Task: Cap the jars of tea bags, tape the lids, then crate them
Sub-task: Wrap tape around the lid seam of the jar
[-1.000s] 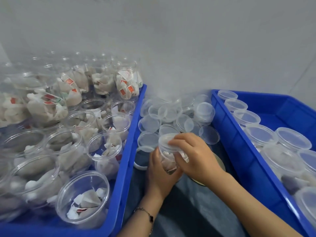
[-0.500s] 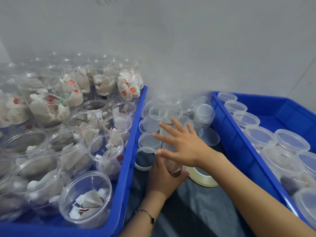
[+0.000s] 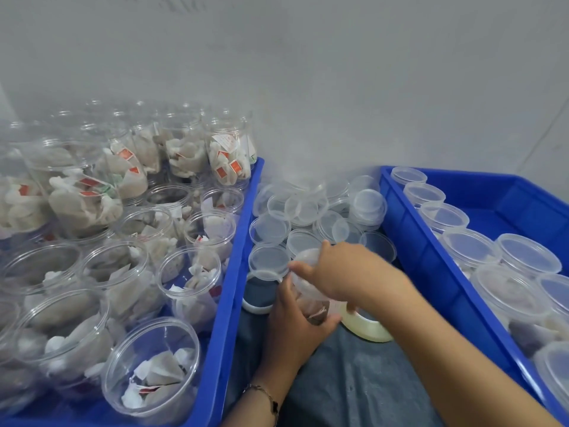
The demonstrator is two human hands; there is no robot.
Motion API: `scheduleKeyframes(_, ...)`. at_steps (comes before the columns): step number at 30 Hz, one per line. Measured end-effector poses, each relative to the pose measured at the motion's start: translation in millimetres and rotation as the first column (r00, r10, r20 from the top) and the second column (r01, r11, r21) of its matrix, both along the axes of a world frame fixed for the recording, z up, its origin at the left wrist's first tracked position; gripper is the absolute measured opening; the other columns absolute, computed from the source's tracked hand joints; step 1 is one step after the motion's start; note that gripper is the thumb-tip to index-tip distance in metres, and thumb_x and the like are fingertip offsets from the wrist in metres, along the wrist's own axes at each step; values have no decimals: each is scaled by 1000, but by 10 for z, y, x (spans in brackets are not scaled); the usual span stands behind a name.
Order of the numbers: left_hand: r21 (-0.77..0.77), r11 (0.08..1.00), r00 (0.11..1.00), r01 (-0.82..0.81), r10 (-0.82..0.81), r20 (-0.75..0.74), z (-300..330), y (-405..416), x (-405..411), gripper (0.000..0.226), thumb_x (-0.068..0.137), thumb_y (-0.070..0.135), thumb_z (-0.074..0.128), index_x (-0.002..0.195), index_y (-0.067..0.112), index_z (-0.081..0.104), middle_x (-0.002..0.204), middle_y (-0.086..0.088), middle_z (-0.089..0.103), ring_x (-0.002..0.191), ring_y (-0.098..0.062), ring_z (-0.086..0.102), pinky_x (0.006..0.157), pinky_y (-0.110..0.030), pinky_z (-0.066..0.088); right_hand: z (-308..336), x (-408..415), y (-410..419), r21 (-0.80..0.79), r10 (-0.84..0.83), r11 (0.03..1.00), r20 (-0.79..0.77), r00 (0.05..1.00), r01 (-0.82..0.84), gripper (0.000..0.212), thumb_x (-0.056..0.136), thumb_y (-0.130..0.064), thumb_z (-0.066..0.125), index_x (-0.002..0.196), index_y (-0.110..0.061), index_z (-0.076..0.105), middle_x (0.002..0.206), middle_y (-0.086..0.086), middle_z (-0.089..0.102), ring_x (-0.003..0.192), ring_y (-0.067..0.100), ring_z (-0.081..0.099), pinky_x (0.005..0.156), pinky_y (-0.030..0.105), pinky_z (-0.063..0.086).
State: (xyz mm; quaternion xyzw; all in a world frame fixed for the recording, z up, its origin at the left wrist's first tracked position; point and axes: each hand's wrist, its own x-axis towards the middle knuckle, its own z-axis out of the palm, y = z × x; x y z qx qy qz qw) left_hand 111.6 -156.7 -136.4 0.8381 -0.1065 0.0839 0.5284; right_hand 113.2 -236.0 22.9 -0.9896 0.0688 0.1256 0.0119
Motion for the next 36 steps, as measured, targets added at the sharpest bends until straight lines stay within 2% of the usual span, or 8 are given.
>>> scheduleKeyframes(2,5,1000,999,-30,30,20,1,-11,-22,99,56,62,74,137,22,32,122,11,53,104,-2,58,75,-20,53,159,-55,-125,-44,53,998,29,998,-51,43,95,-51,37,102,-13,55,85,5,57,78,24,59,60,30,40)
scheduleKeyframes(4,26,999,998,-36,35,48,7,-18,-16,101,58,59,76,139,19,32,126,7,52,108,-5,57,80,-26,53,171,-70,-209,-31,155,988,69,985,-153,54,87,-60,46,131,-29,42,128,8,49,117,33,46,85,43,44)
scheduleKeyframes(8,-12,999,999,31,-31,-28,12,-10,25,100,59,55,77,140,25,28,130,7,50,115,-8,55,86,-36,53,-48,97,-266,101,452,889,-38,891,-447,80,78,-67,54,142,-56,8,155,-17,-19,138,21,-32,109,61,-14)
scheduleKeyframes(16,139,990,997,12,-2,-71,-22,-47,85,78,57,65,58,124,27,40,112,14,51,102,-4,56,68,-6,36,-592,24,-95,120,127,974,411,903,-192,55,87,-64,40,137,-42,37,136,-14,40,122,21,37,92,38,42)
scheduleKeyframes(20,181,984,1000,8,-11,13,4,-21,66,82,66,68,48,136,29,32,123,17,46,109,1,49,77,2,31,-625,24,6,107,28,993,271,962,-59,69,86,-72,26,146,-40,18,153,0,20,137,37,16,105,58,23)
scheduleKeyframes(24,22,1000,998,13,-12,-63,-20,-2,8,90,55,59,72,128,31,27,119,10,55,107,-9,59,77,-32,54,-407,74,-193,34,309,945,241,920,-326,75,79,-79,18,146,-47,9,159,-7,-8,141,23,-26,108,61,-14)
scheduleKeyframes(30,105,994,1000,-18,17,13,-26,-48,72,81,58,51,74,125,21,40,113,12,50,104,-5,52,72,-6,37,-554,76,-233,23,423,881,408,809,-472,50,91,-59,39,138,-42,40,142,-15,40,133,8,30,101,35,32)
scheduleKeyframes(36,168,985,999,-27,23,28,-12,-56,84,68,56,59,59,112,24,42,93,18,38,79,5,39,65,1,34,-720,92,-142,37,271,930,606,748,-366,41,89,-51,43,124,-35,55,126,-18,53,120,7,43,85,32,39)
